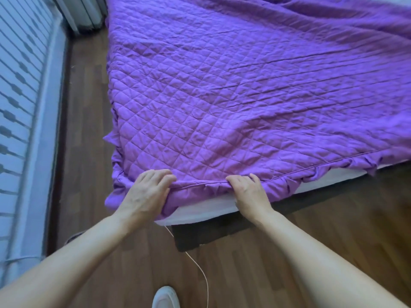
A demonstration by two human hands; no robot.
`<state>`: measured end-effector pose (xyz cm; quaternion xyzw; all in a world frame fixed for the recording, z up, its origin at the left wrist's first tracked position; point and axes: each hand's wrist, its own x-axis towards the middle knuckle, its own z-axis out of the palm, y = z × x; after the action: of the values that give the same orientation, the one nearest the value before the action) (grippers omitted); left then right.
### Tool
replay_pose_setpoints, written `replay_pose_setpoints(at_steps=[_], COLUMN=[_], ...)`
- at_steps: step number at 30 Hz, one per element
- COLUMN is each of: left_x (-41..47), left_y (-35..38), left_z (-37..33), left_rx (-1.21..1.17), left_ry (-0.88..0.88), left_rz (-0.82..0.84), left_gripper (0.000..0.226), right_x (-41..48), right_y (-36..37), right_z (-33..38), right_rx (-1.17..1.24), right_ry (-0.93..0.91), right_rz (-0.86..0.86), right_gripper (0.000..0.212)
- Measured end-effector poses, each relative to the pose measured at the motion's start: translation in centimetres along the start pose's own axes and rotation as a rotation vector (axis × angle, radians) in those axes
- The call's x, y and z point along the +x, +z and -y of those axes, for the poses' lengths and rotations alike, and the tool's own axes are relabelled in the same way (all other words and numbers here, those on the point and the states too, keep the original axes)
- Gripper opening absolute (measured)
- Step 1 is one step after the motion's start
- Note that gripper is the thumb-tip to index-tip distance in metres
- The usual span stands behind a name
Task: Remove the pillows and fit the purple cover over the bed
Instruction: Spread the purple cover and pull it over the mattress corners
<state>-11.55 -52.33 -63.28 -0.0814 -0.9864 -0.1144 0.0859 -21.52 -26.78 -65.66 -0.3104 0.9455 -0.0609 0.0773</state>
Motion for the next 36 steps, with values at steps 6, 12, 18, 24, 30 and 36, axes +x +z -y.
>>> replay_pose_setpoints(at_steps=[6,12,18,24,30,36], left_x=[0.6,4.0,8.4,9.2,8.1,6.1], left_y=[3.9,4.6,5.7,7.6,7.5,7.7], left_z=[-2.6,-0.4,3.3,4.4,3.4,1.0], left_rx=[0.218,0.205,-0.076,-0.196,0.002,0.213], left_ry=[0.214,0.144,-0.076,-0.074,0.204,0.367], left_rz=[0.087,0.013,-0.076,-0.157,-0.401,-0.359], left_gripper=[0.049,0.026,0.038,0.021,0.014,0.038], right_x=[1.0,3.4,6.2,5.7,3.5,2.5], right_y=[0.4,2.4,2.9,4.3,5.2,5.4], right_z=[-1.9,-3.4,-5.0,-6.0,-6.3,-5.5], right_rx=[0.197,0.227,0.093,0.115,0.069,0.073], right_ry=[-0.074,-0.088,-0.020,-0.162,-0.111,-0.039], right_rz=[-0.151,-0.307,-0.665,-0.844,-0.709,-0.718], right_gripper=[0.024,0.038,0.030,0.015,0.036,0.016])
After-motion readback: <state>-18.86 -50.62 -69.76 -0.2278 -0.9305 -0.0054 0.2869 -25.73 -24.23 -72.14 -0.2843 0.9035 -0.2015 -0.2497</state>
